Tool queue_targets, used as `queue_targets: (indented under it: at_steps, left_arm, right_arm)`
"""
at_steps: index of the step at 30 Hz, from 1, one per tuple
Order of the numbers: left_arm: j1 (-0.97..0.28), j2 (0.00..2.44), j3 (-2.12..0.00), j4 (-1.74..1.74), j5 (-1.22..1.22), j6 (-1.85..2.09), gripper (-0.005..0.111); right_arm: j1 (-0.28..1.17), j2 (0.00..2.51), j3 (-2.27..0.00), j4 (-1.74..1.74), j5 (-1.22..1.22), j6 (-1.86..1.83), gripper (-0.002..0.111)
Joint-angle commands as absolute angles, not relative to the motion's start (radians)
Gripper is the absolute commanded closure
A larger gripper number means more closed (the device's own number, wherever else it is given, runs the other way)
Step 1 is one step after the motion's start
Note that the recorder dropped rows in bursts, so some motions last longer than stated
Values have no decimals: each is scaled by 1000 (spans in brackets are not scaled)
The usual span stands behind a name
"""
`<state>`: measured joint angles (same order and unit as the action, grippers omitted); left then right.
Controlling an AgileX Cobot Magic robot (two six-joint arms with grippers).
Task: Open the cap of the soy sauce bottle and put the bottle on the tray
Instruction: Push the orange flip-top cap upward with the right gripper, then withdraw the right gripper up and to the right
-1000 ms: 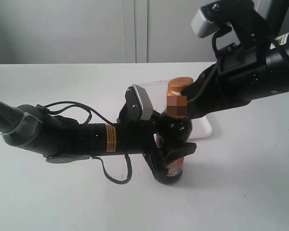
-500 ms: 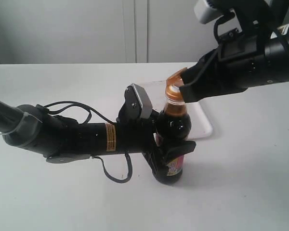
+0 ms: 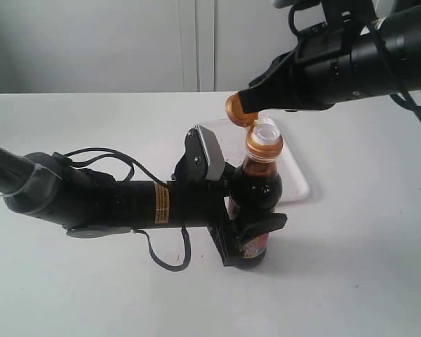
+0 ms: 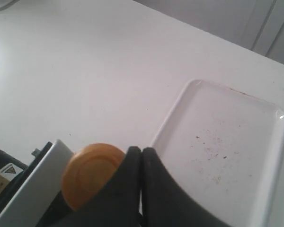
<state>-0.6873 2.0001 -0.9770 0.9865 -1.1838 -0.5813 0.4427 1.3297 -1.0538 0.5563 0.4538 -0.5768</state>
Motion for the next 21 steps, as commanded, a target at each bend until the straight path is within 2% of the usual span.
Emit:
queue_targets:
  at_steps: [1, 11, 21]
  left_arm:
    - [-700, 1996, -979, 1010, -1187, -579, 106]
    - [-700, 1996, -979, 1010, -1182, -579, 106]
    - [-700, 1996, -979, 1010, -1180, -579, 106]
  right_arm:
    - [442, 1330, -1071, 558, 448, -576, 108]
    - [428, 1328, -1107, 422, 496, -545, 108]
    - [341, 1328, -1107, 265, 600, -440, 108]
